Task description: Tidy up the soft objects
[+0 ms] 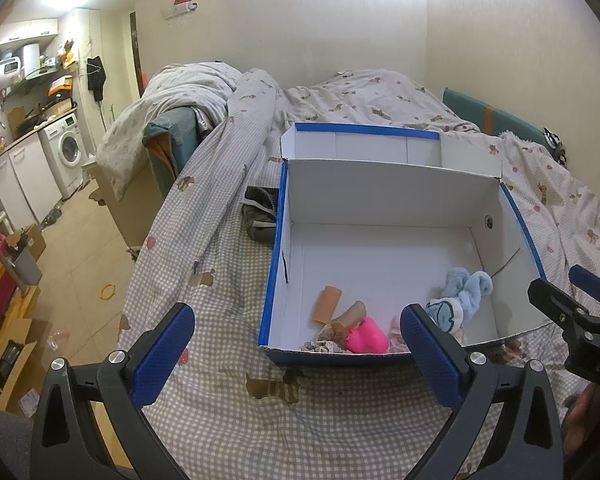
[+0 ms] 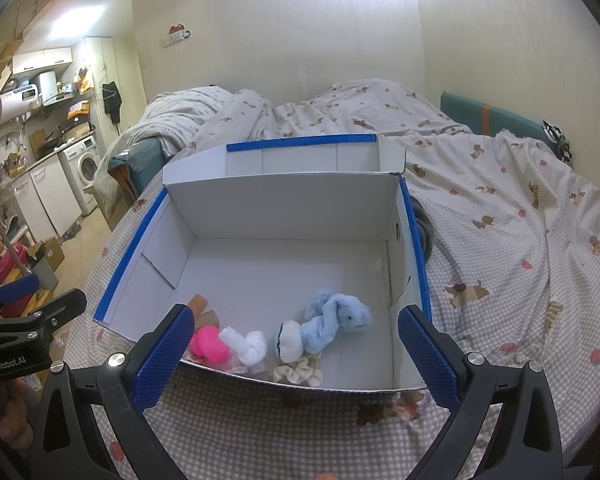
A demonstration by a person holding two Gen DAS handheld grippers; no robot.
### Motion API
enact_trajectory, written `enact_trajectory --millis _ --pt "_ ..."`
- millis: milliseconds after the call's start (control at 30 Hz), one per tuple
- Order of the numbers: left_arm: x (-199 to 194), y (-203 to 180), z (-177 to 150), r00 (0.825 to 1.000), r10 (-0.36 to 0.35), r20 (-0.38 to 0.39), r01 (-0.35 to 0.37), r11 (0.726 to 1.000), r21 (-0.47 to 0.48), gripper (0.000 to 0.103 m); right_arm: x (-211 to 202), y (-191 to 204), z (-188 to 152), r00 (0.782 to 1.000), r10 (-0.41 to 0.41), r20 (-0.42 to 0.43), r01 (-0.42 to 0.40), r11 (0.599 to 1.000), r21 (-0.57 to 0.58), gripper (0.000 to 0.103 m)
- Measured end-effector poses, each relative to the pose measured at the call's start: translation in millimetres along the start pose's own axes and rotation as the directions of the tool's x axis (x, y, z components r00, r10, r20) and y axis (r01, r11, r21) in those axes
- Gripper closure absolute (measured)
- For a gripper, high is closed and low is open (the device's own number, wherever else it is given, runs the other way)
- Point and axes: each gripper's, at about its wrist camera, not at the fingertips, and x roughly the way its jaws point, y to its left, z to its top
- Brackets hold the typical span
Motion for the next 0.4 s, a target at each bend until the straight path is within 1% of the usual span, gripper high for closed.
enact_trajectory --millis 400 --pt "0.5 1.5 1.3 1.0 -0.008 -0.004 0.008 1.0 -0.011 0.0 -2.8 2.0 -1.0 1.0 0.0 -0.002 0.0 1.0 -0.009 0.0"
